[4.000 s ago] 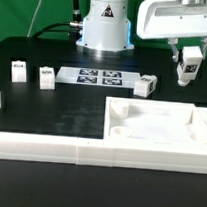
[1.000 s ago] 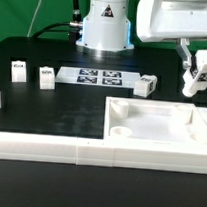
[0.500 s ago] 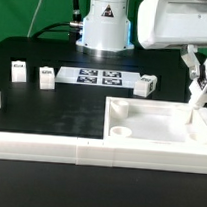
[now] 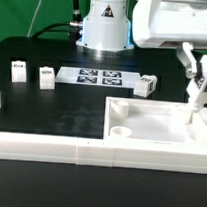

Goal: Assemble one leg

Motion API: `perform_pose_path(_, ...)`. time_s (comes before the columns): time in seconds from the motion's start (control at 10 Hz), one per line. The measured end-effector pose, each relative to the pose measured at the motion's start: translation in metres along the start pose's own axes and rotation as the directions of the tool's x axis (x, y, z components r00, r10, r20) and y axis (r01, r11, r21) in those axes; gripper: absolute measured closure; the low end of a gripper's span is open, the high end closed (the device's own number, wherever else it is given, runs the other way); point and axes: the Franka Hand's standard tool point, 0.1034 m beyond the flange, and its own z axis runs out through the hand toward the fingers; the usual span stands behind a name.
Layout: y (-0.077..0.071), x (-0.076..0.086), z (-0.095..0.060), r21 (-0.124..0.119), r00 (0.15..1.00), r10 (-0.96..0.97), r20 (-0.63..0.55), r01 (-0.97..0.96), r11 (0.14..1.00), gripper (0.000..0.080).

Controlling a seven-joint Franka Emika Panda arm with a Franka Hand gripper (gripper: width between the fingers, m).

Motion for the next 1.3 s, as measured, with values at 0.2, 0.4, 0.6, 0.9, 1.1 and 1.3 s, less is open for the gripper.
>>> perform_pose_path(0.2,0.005,0.010,0.010,0.003,1.000,0.002,0.011,-0.002,1.000,0.0509)
perform_pose_path(0.4,0.009,0.019,0.020,-0.004,1.000,0.004,-0.015,-0.004,1.000,0.0509)
perform_pose_path(0.6,0.012,0.020,0.028,-0.016,0.998,0.006,-0.061,-0.007,1.000,0.0509)
perform_pose_path(0.9,0.005,0.013,0.034,-0.003,1.000,0.005,-0.029,-0.005,1.000,0.0509)
perform_pose_path(1.1,-0.001,0.012,0.035,0.006,1.000,0.000,-0.019,0.000,1.000,0.0509)
perform_pose_path(1.3,-0.003,0.011,0.035,0.008,1.000,-0.002,-0.017,0.002,1.000,0.0509)
